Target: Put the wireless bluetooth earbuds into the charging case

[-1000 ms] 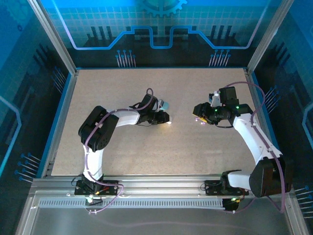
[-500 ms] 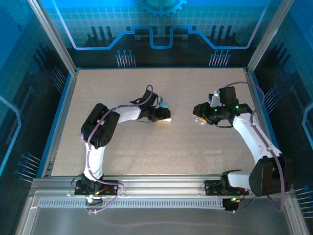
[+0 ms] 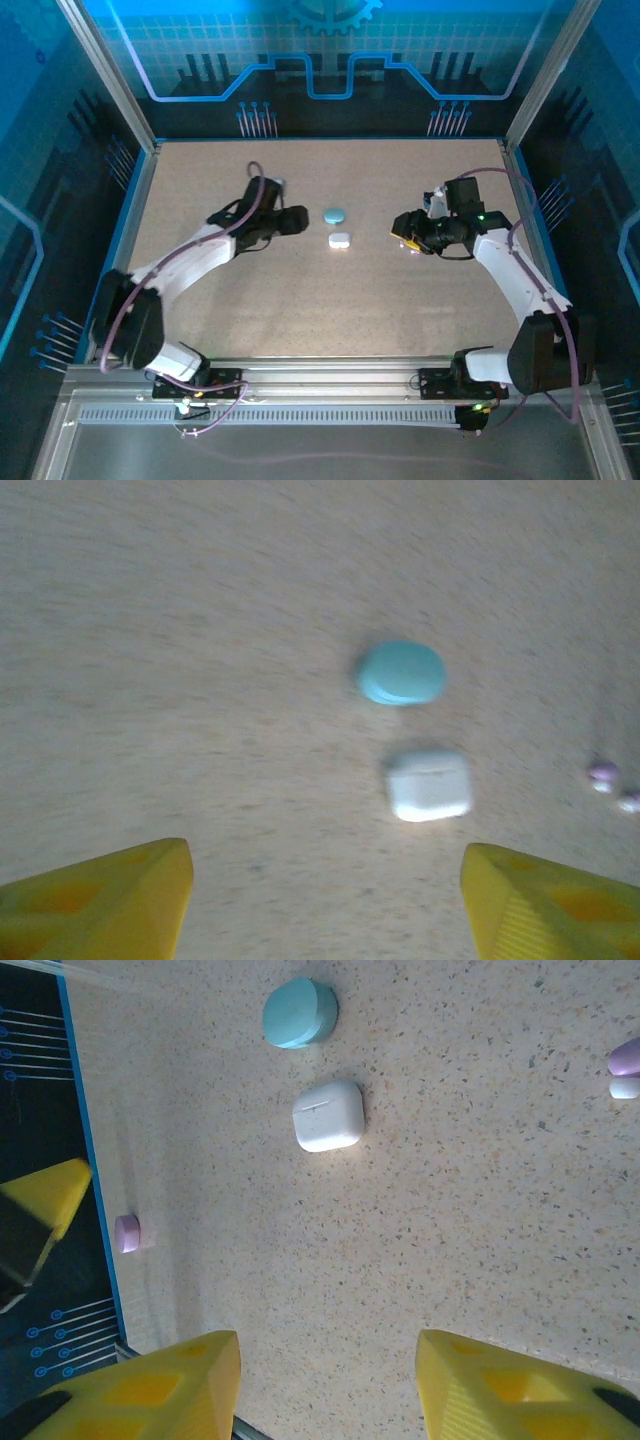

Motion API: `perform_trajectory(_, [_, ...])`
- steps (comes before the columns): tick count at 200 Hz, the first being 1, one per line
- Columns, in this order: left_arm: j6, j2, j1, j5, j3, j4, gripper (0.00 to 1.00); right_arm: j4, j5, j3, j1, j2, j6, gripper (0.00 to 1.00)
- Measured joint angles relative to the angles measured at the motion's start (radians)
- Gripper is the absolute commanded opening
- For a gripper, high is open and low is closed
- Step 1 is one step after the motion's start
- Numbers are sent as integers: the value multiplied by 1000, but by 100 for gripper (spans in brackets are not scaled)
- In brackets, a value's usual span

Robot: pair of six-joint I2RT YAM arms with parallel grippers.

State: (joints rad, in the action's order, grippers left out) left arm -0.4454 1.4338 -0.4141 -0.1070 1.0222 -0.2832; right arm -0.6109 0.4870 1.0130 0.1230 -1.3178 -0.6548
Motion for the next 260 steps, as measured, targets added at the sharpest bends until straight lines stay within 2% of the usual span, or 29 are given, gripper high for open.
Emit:
perform_trajectory(23, [-32, -127, 121, -66, -125, -36, 85, 11, 16, 0, 0, -19, 0, 52])
perform_trajectory(57, [-130, -286, 385, -118, -283, -130, 99, 29, 35, 0, 1, -52, 0, 52])
perform_trajectory(84, [-198, -404, 576, -132, -346, -184, 99, 39, 49, 0, 3, -76, 2, 53])
perform_trajectory(105, [-229, -411, 678, -125, -351, -204, 99, 44, 55, 0, 9, -82, 4, 53])
perform_trajectory(155, [-259, -266, 816, -71, -325, -238, 99, 48, 69, 2, 10, -96, 8, 53])
perform_trajectory(186, [-171, -183, 892, -12, -314, -184, 99, 48, 72, 3, 10, -102, 8, 53])
perform_trajectory(217, [-51, -83, 904, 72, -284, -122, 99, 50, 75, 10, 10, -137, 15, 53])
perform_trajectory(260, [32, 7, 904, 131, -276, -53, 99, 48, 84, 24, 12, -168, 30, 53])
